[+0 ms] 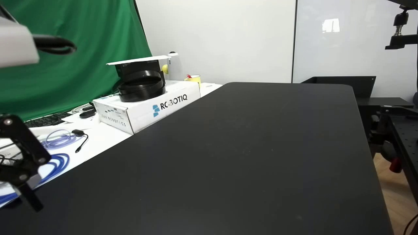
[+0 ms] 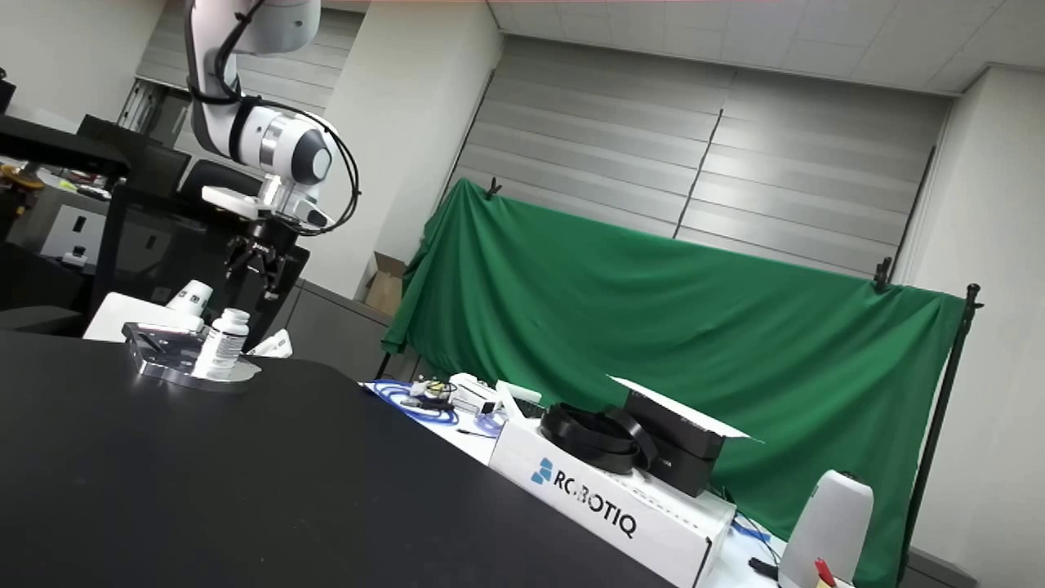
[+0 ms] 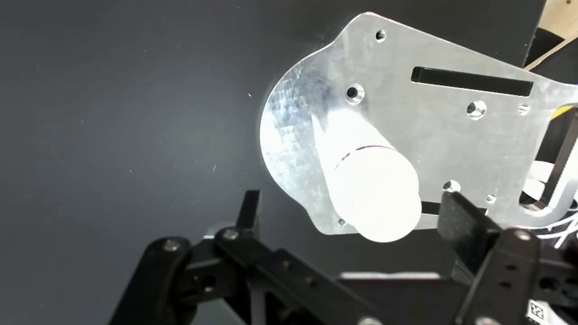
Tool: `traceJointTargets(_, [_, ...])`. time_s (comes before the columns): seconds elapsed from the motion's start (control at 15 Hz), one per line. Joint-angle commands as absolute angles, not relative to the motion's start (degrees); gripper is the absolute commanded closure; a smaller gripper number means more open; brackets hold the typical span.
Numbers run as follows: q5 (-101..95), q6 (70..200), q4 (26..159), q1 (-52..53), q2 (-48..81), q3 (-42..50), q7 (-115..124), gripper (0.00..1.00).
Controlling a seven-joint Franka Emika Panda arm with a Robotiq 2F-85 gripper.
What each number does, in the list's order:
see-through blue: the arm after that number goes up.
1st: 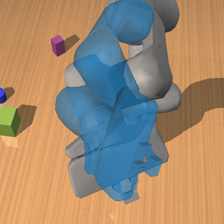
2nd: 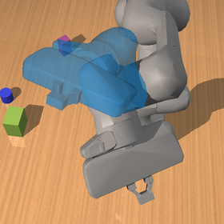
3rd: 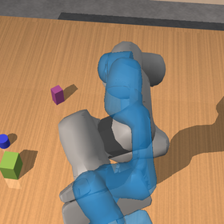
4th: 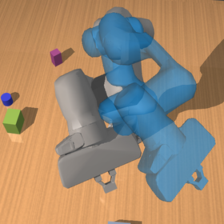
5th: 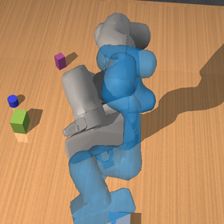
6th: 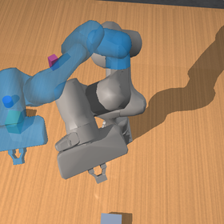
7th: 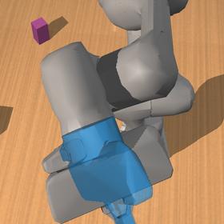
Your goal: Put the bottle in the middle of the table
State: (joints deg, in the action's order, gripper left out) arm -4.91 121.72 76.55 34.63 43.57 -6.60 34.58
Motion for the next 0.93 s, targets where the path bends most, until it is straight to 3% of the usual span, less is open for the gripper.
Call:
traceJointTargets(0.0, [-5.1,121.3,71.9,36.0,46.8,-5.6,36.8,0.0])
traceJointTargets(0.87, [-4.3,127.1,70.4,36.4,50.0,-5.2,35.8,0.0])
